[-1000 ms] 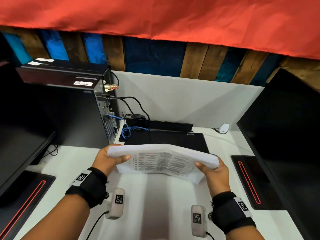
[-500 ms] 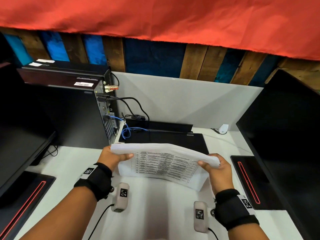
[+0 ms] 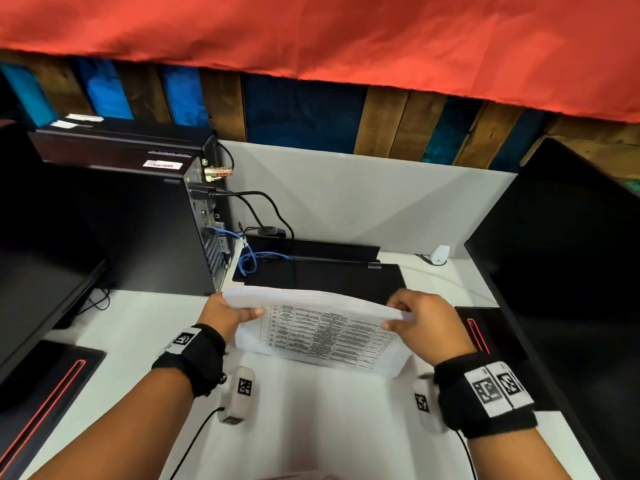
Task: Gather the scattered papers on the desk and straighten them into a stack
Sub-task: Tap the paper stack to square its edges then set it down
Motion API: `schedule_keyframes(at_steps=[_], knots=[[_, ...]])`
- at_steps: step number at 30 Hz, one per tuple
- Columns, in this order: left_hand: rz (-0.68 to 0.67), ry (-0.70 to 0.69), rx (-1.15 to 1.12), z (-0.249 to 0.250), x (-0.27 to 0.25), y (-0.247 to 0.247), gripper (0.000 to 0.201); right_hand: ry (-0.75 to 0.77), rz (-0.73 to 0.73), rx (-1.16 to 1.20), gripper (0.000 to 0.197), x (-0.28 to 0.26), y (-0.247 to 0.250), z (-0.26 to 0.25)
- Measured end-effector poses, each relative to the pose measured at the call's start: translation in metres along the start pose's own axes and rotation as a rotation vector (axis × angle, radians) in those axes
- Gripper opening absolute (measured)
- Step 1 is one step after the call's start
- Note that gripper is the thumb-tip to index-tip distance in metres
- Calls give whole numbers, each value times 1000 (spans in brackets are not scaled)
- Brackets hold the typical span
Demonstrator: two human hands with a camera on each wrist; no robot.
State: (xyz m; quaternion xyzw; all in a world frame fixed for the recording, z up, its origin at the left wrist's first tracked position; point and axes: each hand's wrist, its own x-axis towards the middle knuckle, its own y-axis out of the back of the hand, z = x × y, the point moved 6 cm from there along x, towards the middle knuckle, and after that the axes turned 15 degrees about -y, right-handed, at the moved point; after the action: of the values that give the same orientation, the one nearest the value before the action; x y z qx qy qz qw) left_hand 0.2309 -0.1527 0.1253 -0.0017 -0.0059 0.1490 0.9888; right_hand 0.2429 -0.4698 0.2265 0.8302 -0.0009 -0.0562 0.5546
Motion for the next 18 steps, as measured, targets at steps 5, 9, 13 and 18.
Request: schedule_keyframes(at_steps=[5, 9, 13, 18], knots=[[-58, -108, 77, 36, -2, -20, 27, 188, 46, -142, 18, -23, -14, -53], [-107, -196, 69, 66, -5, -36, 31, 151, 88, -114, 22, -33, -14, -53], [-8, -314, 173, 70, -11, -49, 48, -19, 144, 80, 15, -27, -1, -13], [-86, 200, 90, -16, -40, -84, 94, -349, 38, 567, 16, -4, -18, 80]])
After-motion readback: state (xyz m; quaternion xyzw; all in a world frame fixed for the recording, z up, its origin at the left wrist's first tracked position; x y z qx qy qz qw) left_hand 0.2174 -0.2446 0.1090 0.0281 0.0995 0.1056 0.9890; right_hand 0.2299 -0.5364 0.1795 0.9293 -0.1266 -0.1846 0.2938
